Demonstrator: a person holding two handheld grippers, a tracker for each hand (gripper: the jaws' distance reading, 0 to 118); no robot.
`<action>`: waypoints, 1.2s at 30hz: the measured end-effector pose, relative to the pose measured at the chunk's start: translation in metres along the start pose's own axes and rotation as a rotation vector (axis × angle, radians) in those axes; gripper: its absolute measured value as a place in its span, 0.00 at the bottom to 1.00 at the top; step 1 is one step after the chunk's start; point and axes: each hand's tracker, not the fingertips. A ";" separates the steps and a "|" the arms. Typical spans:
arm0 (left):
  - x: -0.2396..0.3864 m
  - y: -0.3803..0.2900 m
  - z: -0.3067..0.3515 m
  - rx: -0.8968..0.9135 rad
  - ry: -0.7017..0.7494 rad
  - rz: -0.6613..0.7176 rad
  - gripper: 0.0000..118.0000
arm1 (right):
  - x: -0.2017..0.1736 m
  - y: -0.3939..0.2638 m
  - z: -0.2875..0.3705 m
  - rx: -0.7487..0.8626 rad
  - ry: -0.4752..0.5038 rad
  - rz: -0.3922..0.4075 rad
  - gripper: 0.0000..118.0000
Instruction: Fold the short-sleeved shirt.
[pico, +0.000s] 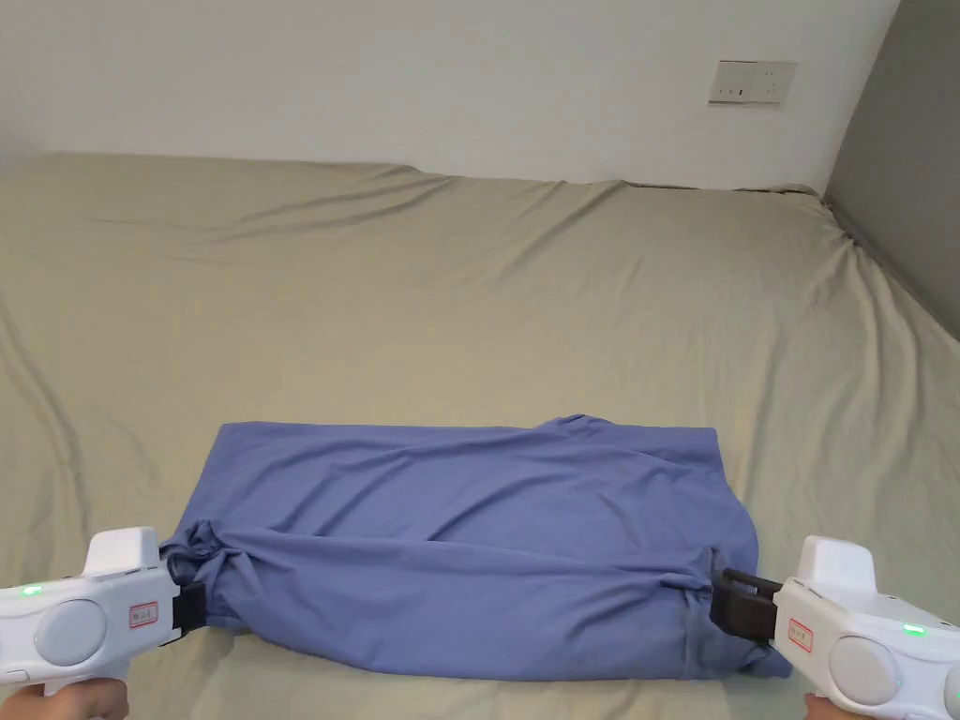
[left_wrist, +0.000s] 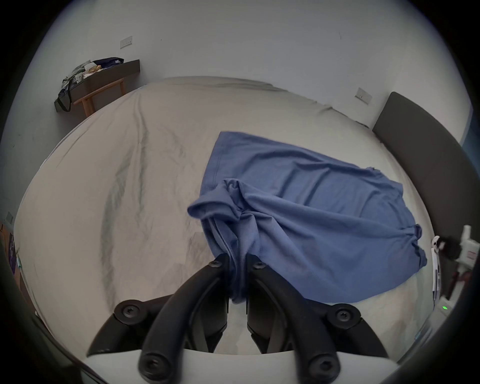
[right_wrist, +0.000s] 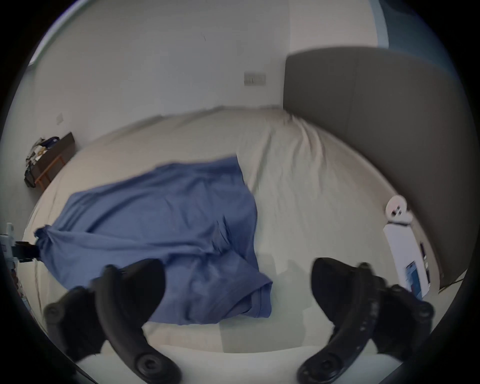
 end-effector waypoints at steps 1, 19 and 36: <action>0.000 0.002 0.002 0.002 -0.006 -0.003 0.09 | 0.000 -0.003 -0.014 -0.052 -0.006 -0.017 0.93; -0.034 -0.027 0.049 0.007 0.009 0.046 0.09 | 0.010 -0.040 0.057 -0.013 0.085 -0.028 0.12; -0.059 -0.139 0.070 -0.197 0.103 0.063 0.10 | 0.024 -0.164 0.081 -0.195 0.098 -0.156 0.13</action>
